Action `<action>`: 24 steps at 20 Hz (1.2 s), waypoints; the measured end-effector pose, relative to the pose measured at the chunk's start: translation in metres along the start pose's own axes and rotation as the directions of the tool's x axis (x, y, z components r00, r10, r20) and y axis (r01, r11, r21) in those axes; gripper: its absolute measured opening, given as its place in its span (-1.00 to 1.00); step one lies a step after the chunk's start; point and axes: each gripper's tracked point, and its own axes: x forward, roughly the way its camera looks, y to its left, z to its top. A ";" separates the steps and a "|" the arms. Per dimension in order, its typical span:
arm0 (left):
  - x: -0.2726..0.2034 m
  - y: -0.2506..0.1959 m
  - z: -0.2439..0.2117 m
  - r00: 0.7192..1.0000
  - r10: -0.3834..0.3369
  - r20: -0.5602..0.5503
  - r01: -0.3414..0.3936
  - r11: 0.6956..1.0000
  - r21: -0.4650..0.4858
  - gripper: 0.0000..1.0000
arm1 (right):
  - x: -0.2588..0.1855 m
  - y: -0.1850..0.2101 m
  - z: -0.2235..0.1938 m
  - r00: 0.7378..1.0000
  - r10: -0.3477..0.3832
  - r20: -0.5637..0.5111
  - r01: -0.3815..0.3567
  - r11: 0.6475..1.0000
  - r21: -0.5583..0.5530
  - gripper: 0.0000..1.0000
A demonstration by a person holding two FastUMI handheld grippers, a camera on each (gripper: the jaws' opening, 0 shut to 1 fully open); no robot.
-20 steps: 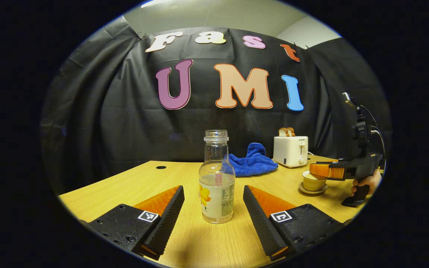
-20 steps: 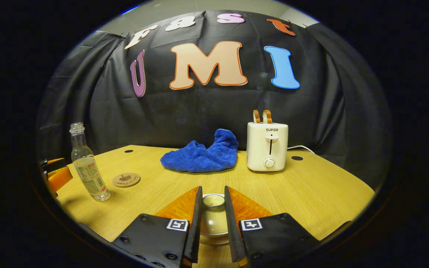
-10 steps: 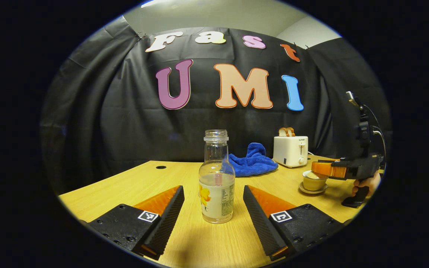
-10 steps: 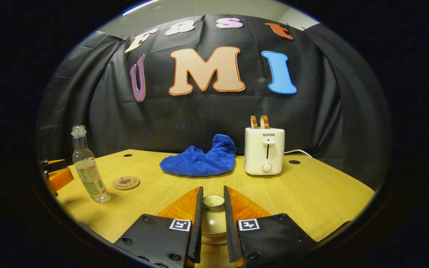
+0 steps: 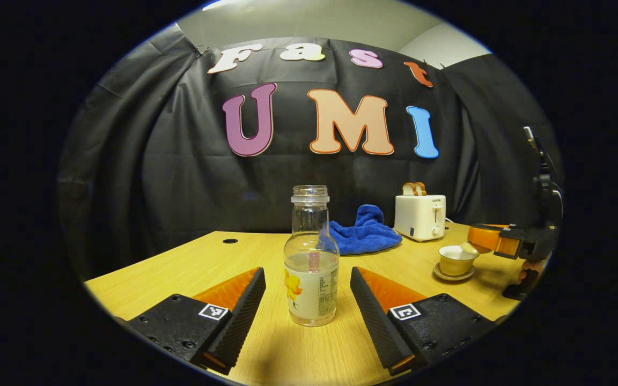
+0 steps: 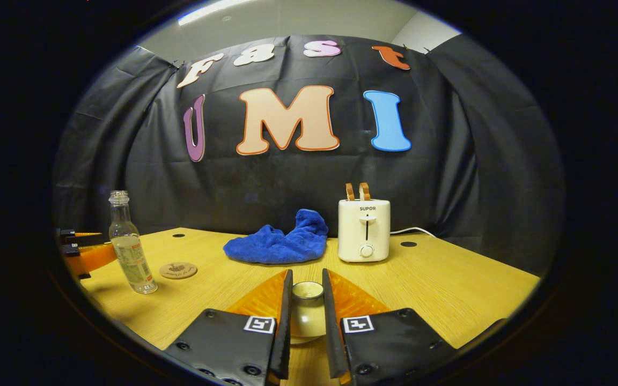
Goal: Open the teacup lid with one hand, grasp the water bottle and pour water into the teacup with the other hand; after pouring, place the water bottle on the coaster and then close the teacup lid.
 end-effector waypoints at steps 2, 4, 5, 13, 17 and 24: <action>0.006 -0.001 -0.003 1.000 -0.002 -0.017 0.002 1.000 -0.002 0.86 | -0.006 -0.012 0.005 0.999 -0.038 0.021 0.038 0.999 0.003 -0.39; 0.013 -0.001 -0.005 0.999 -0.010 -0.036 0.010 1.000 -0.007 0.86 | -0.008 -0.014 0.003 0.999 -0.049 0.018 0.049 0.999 0.005 -0.37; 0.016 -0.002 -0.007 0.999 -0.015 -0.046 0.014 1.000 -0.007 0.87 | -0.009 -0.016 0.005 0.998 -0.060 0.021 0.060 0.998 0.004 -0.37; 0.039 -0.011 -0.024 0.984 -0.080 -0.157 0.077 0.997 -0.024 0.71 | -0.015 -0.024 0.005 0.996 -0.087 0.021 0.087 0.996 0.004 -0.37; 0.047 -0.014 -0.026 0.979 -0.097 -0.177 0.095 0.995 -0.017 0.52 | -0.014 -0.024 0.005 0.996 -0.087 0.021 0.087 0.996 0.004 -0.37; 0.050 -0.012 -0.026 0.979 -0.101 -0.177 0.101 0.995 -0.012 0.41 | -0.015 -0.024 0.006 0.996 -0.088 0.021 0.088 0.996 0.004 -0.37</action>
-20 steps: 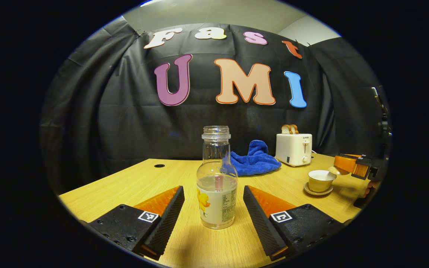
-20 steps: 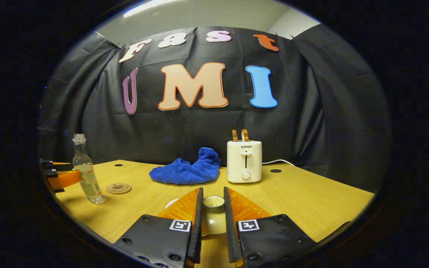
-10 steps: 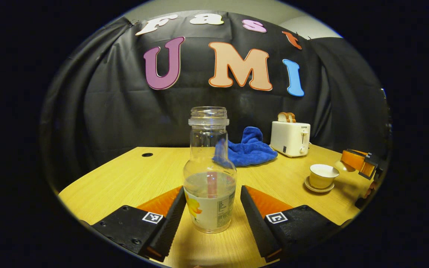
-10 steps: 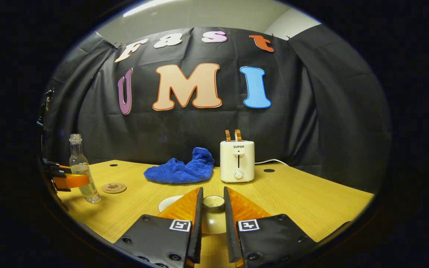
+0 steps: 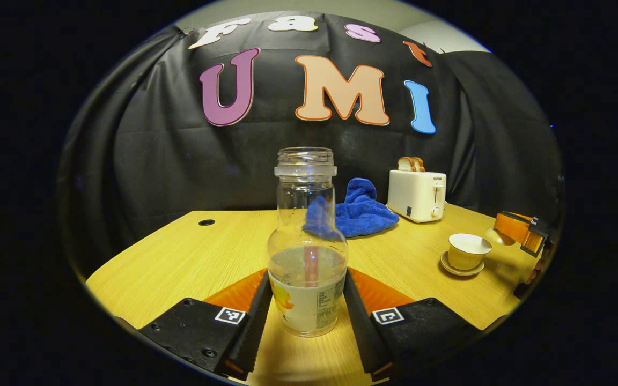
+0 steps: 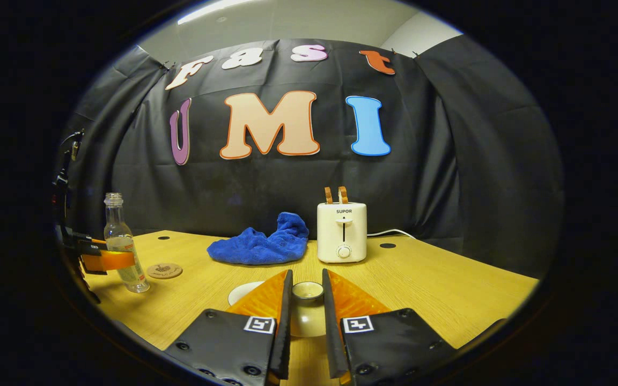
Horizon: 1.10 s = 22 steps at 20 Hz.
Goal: Open the teacup lid with one hand, grasp the water bottle and pour water into the teacup with the other hand; after pouring, place the water bottle on the coaster and then close the teacup lid.
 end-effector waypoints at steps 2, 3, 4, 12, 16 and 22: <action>0.000 -0.002 0.002 1.000 -0.003 0.008 0.003 1.000 0.008 0.40 | 0.000 0.000 -0.001 1.000 0.000 0.000 0.000 1.000 0.000 -0.37; 0.001 -0.001 0.001 1.000 0.001 0.004 -0.001 1.000 0.021 0.40 | 0.000 0.000 -0.001 1.000 -0.001 0.000 0.001 1.000 0.000 -0.37; 0.002 -0.001 0.000 1.000 0.006 0.002 -0.006 0.999 0.039 0.39 | 0.000 0.000 0.000 1.000 -0.001 0.000 0.001 1.000 0.000 -0.37; 0.011 -0.010 0.048 0.997 0.024 0.076 -0.055 0.892 0.448 0.39 | -0.001 -0.022 0.000 0.999 -0.046 0.001 0.046 0.999 -0.001 -0.37; 0.024 -0.045 0.065 0.994 -0.047 0.104 -0.034 0.749 0.662 0.38 | -0.001 -0.033 0.001 0.998 -0.065 0.001 0.065 0.998 -0.001 -0.37; 0.049 -0.082 0.049 0.994 -0.101 0.051 0.015 0.566 0.824 0.39 | -0.001 -0.051 0.002 0.995 -0.098 0.004 0.098 0.995 -0.002 -0.37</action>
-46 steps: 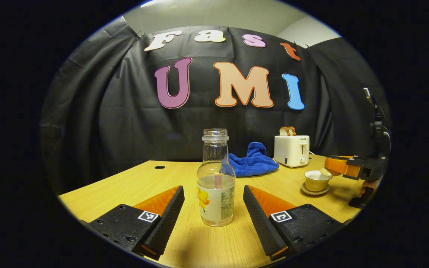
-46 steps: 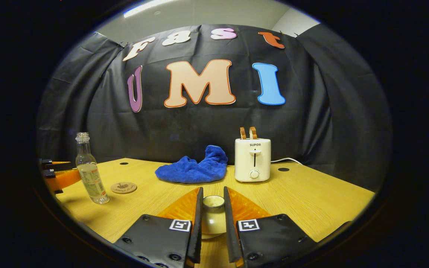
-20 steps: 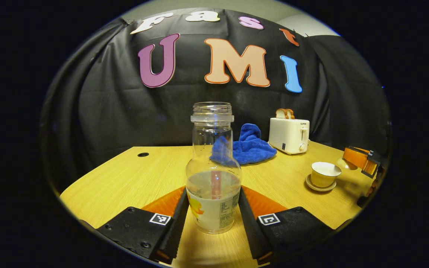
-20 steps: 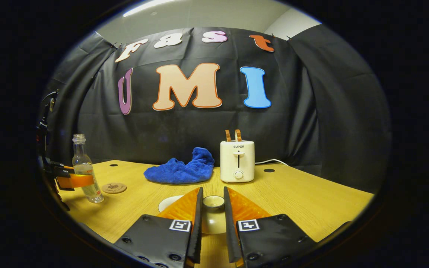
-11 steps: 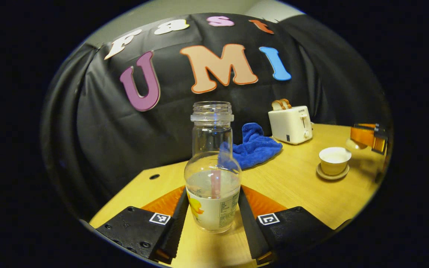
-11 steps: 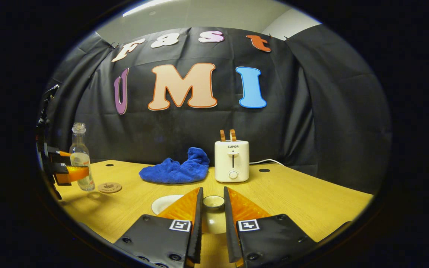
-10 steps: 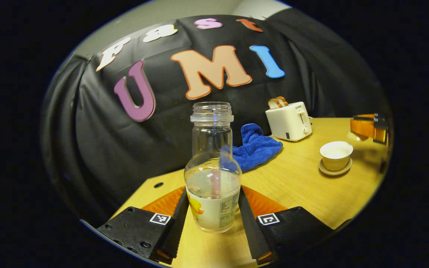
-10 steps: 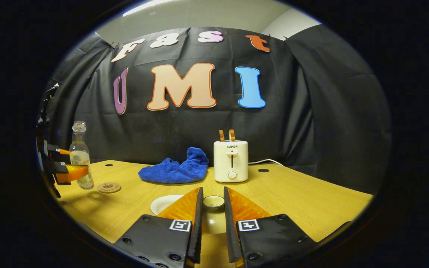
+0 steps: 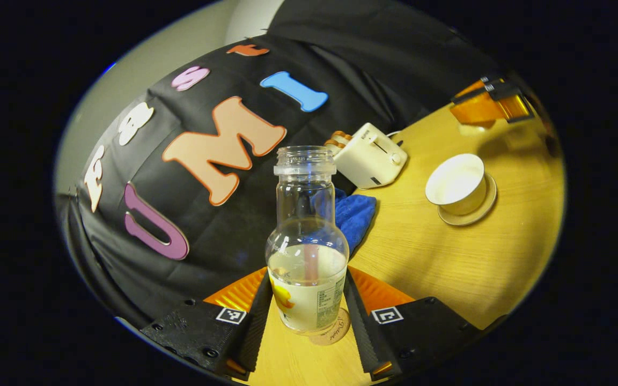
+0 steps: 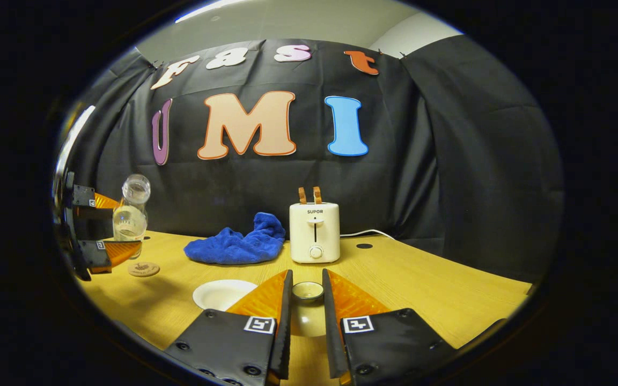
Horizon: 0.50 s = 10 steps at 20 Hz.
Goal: Open the teacup lid with one hand, grasp the water bottle and pour water into the teacup with the other hand; after pouring, place the water bottle on the coaster and then close the teacup lid.
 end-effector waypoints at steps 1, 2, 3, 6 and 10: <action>0.004 -0.002 0.003 1.000 -0.006 0.004 0.005 0.999 0.032 0.39 | 0.000 -0.001 0.001 1.000 -0.002 0.000 0.002 1.000 -0.001 -0.37; 0.007 -0.001 0.003 1.000 -0.004 0.006 0.004 0.999 0.052 0.39 | 0.001 -0.002 0.000 1.000 -0.004 0.000 0.004 1.000 -0.001 -0.37; 0.012 -0.002 0.005 1.000 -0.009 0.011 0.008 0.997 0.076 0.39 | 0.000 -0.003 0.000 1.000 -0.006 0.000 0.006 1.000 -0.001 -0.37; 0.021 -0.005 0.004 1.000 -0.014 0.009 0.012 0.983 0.186 0.38 | 0.001 -0.006 0.000 1.000 -0.009 0.000 0.009 1.000 -0.002 -0.37; 0.033 -0.018 0.003 0.999 -0.049 0.005 0.045 0.948 0.316 0.39 | 0.001 -0.011 0.000 1.000 -0.019 0.000 0.019 1.000 -0.002 -0.37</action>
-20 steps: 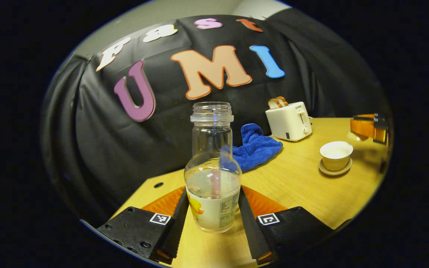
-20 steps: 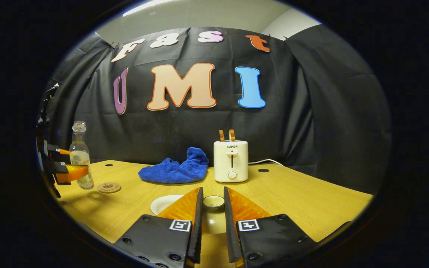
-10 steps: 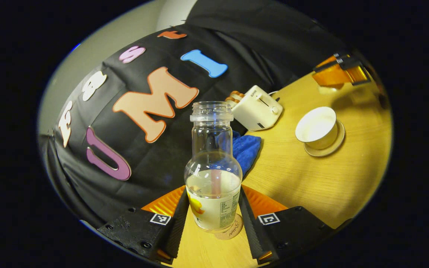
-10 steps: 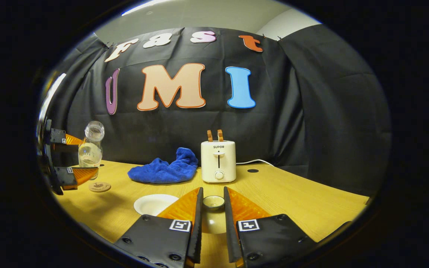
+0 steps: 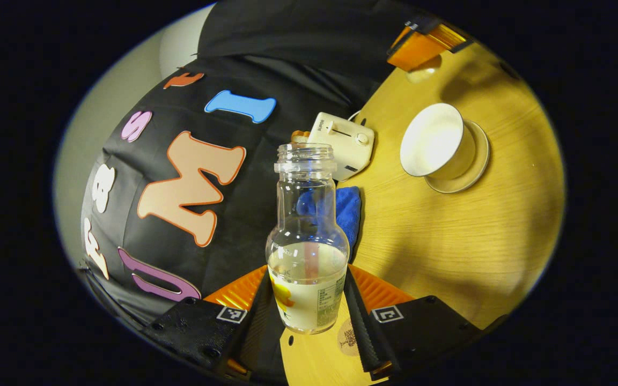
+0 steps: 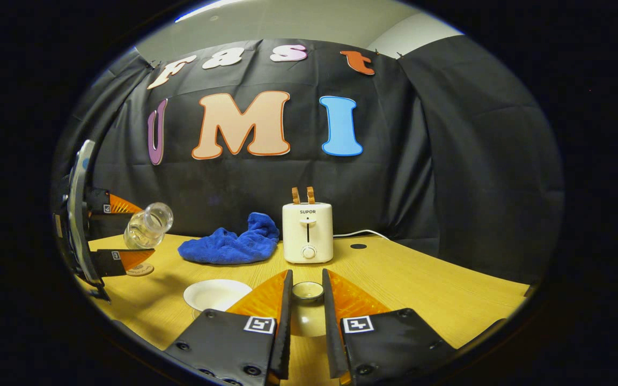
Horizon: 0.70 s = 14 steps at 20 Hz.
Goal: Open the teacup lid with one hand, grasp the water bottle and pour water into the teacup with the other hand; after pouring, place the water bottle on the coaster and then close the teacup lid.
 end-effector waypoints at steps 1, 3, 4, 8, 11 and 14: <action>0.000 -0.002 0.000 1.000 -0.004 0.002 0.004 0.999 0.038 0.38 | 0.000 -0.001 0.000 1.000 -0.002 0.000 0.002 1.000 -0.001 -0.37; -0.002 -0.008 0.002 1.000 -0.012 0.005 0.011 0.993 0.115 0.38 | 0.000 -0.003 0.000 1.000 -0.006 0.000 0.006 1.000 -0.001 -0.37; -0.004 -0.009 0.002 1.000 -0.015 0.005 0.014 0.989 0.150 0.38 | 0.000 -0.003 0.000 1.000 -0.007 0.000 0.007 1.000 -0.001 -0.37; -0.002 -0.015 0.006 1.000 -0.023 0.009 0.020 0.965 0.263 0.38 | 0.000 -0.005 0.001 1.000 -0.010 0.000 0.010 1.000 -0.001 -0.37; 0.008 -0.010 0.010 1.000 -0.014 0.021 0.006 0.939 0.344 0.38 | 0.001 -0.006 0.001 1.000 -0.012 0.000 0.012 1.000 -0.002 -0.37; 0.013 -0.010 0.014 1.000 -0.023 0.018 0.014 0.917 0.400 0.39 | 0.001 -0.007 0.000 1.000 -0.014 0.000 0.014 1.000 -0.001 -0.37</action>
